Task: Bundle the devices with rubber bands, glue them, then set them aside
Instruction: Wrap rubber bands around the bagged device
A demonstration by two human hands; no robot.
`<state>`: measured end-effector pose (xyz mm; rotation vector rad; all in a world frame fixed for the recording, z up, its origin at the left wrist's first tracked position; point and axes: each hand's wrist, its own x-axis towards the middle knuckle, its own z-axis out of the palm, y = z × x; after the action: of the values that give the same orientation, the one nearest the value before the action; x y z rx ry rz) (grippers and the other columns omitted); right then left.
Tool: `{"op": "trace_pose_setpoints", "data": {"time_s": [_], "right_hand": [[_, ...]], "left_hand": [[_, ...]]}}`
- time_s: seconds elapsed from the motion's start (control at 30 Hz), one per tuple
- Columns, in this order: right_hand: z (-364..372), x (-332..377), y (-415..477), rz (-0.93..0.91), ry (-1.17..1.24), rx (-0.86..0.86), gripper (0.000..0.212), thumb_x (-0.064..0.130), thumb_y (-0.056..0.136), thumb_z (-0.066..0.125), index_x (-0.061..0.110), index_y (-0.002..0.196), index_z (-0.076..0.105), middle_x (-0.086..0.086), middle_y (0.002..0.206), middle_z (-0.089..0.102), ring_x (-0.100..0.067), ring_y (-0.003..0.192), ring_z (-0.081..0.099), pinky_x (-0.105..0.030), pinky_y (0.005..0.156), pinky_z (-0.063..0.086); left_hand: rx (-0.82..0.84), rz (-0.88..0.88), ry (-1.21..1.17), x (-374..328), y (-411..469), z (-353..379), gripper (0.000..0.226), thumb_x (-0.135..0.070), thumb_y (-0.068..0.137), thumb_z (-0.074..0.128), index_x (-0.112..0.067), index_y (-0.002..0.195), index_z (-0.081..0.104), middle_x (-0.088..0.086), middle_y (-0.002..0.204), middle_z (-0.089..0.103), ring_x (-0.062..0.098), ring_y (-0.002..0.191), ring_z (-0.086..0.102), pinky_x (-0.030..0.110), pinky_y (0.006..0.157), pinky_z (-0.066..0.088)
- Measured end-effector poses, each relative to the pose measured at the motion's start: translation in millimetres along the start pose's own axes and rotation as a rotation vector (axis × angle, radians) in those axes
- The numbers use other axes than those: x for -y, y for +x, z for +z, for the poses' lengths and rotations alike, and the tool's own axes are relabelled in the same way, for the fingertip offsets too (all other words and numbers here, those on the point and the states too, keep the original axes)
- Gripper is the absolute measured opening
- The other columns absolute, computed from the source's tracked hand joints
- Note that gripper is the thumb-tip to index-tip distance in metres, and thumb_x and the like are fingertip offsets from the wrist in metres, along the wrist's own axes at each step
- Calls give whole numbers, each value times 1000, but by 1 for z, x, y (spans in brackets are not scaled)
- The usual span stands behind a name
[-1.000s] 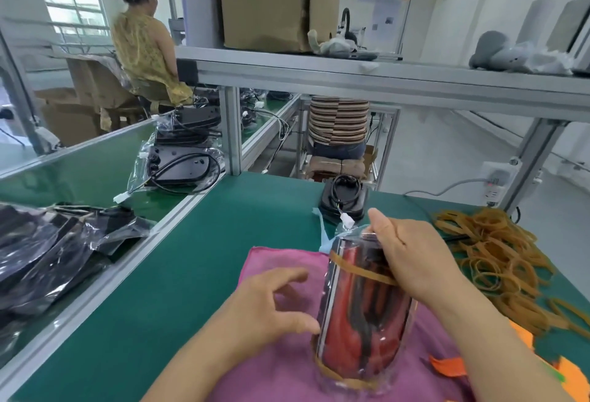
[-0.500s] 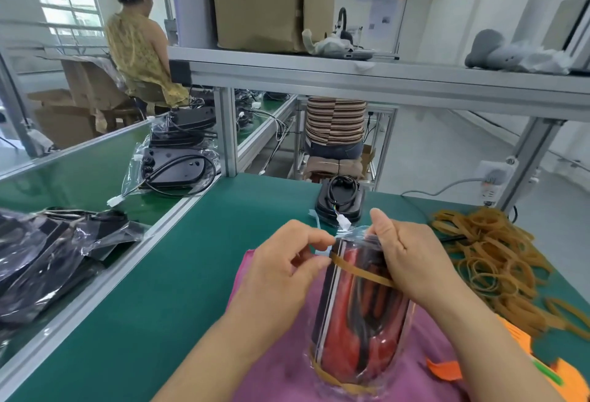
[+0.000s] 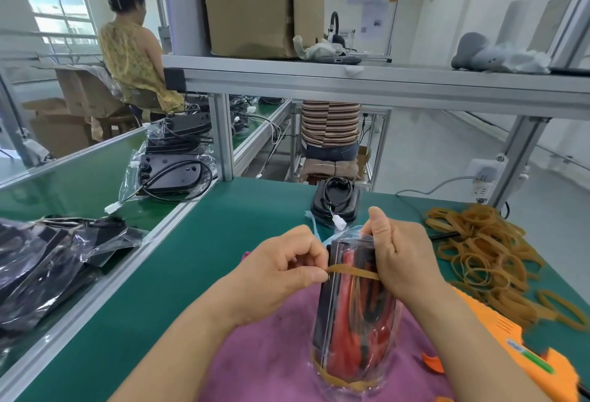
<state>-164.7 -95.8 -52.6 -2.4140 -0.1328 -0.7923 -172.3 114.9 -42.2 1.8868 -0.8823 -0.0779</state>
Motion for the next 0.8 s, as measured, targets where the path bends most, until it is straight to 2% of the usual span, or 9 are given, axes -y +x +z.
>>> {"op": "trace_pose_setpoints", "data": {"time_s": [0.1,0.23,0.4,0.53,0.67,0.73,0.8], "right_hand": [[1,-1,1,10,17,-18,74,55,97,17,11,65,67,-6,60,63,-28,63,60,-43,63,47],[3,2,1,-12,14,-17,78,62,91,9,14,63,65,-2,58,61,-24,61,58,-38,61,44],[3,6,5,-22,-59,34,78,60,92,11,8,67,63,-7,62,62,-31,67,57,-42,65,44],[3,13,5,-77,-113,51,70,55,93,13,10,63,57,-6,59,58,-28,64,54,-40,61,40],[-3,15,1,-87,-118,68,60,58,99,12,23,54,30,6,50,36,-16,51,37,-36,52,25],[-5,16,0,-74,-102,76,56,60,93,10,24,54,29,7,51,36,-18,53,38,-37,54,24],[-6,18,-1,-80,-115,87,54,61,88,8,25,55,32,6,53,40,-22,57,42,-36,56,26]], "left_hand": [[57,-9,18,0,-5,-2,10,-17,85,64,-24,79,59,-15,80,49,5,72,42,14,72,35],[158,-31,70,4,-12,-12,15,-19,87,63,-30,78,57,-16,79,46,3,72,41,13,72,35],[197,-99,49,11,-20,-14,18,-21,85,63,-35,75,56,-14,77,46,5,71,40,18,69,35],[69,-154,27,14,-15,-10,11,-23,85,62,-26,75,56,-10,75,47,7,69,38,20,69,35],[-148,-214,-36,18,-18,5,17,-10,93,64,-21,80,60,-6,75,52,7,70,44,18,70,40],[-227,-250,-91,16,-20,11,7,-16,93,63,-23,93,65,-7,87,65,7,83,58,18,79,47],[-199,-296,-88,10,-19,15,21,-33,89,66,-29,109,66,-15,99,70,-1,93,63,14,84,46]]}}
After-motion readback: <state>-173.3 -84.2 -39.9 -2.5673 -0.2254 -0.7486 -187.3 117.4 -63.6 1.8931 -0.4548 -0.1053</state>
